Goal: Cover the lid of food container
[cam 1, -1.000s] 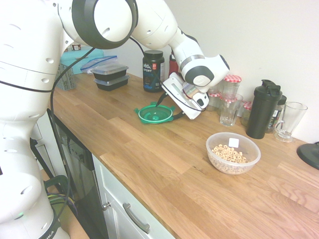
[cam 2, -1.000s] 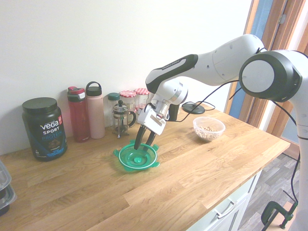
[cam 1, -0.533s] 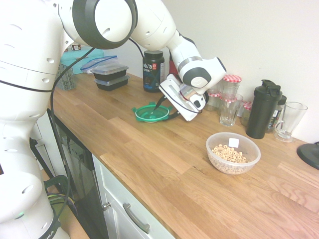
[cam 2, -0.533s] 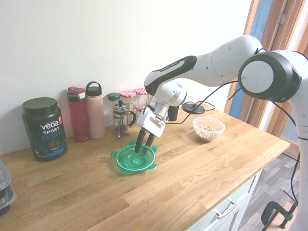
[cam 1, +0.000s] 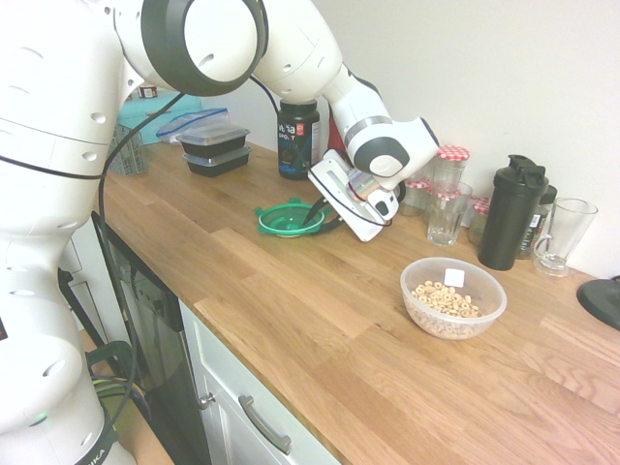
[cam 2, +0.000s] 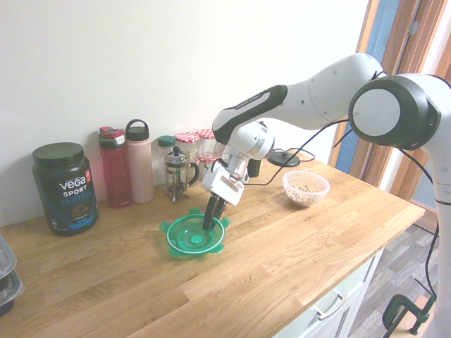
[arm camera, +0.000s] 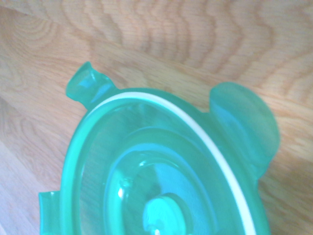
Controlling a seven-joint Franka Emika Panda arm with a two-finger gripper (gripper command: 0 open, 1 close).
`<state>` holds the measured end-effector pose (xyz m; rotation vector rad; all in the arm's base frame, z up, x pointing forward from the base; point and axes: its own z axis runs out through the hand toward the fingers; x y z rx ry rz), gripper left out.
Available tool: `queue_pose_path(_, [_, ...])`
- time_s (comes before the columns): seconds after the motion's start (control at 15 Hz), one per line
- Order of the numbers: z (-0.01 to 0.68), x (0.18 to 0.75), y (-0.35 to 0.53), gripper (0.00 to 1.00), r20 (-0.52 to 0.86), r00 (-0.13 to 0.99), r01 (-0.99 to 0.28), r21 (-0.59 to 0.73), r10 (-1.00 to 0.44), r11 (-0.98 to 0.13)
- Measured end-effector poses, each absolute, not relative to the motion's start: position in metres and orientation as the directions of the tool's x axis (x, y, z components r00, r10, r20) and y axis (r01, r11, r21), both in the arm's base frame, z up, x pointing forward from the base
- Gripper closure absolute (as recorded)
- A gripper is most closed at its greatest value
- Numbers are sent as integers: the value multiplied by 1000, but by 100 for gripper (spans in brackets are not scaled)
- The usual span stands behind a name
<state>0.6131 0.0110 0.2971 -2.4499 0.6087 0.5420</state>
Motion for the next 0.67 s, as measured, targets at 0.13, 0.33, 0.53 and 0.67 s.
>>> queue_pose_path(0.13, [297,612,10,100,-493,816,-526,-413,-303,-743])
queue_pose_path(0.33, [307,612,8,100,-480,823,-521,-420,-305,-743])
queue_pose_path(0.53, [349,610,-9,100,-397,843,-505,-351,-363,-789])
queue_pose_path(0.67, [412,601,-18,100,-294,864,-487,-288,-408,-824])
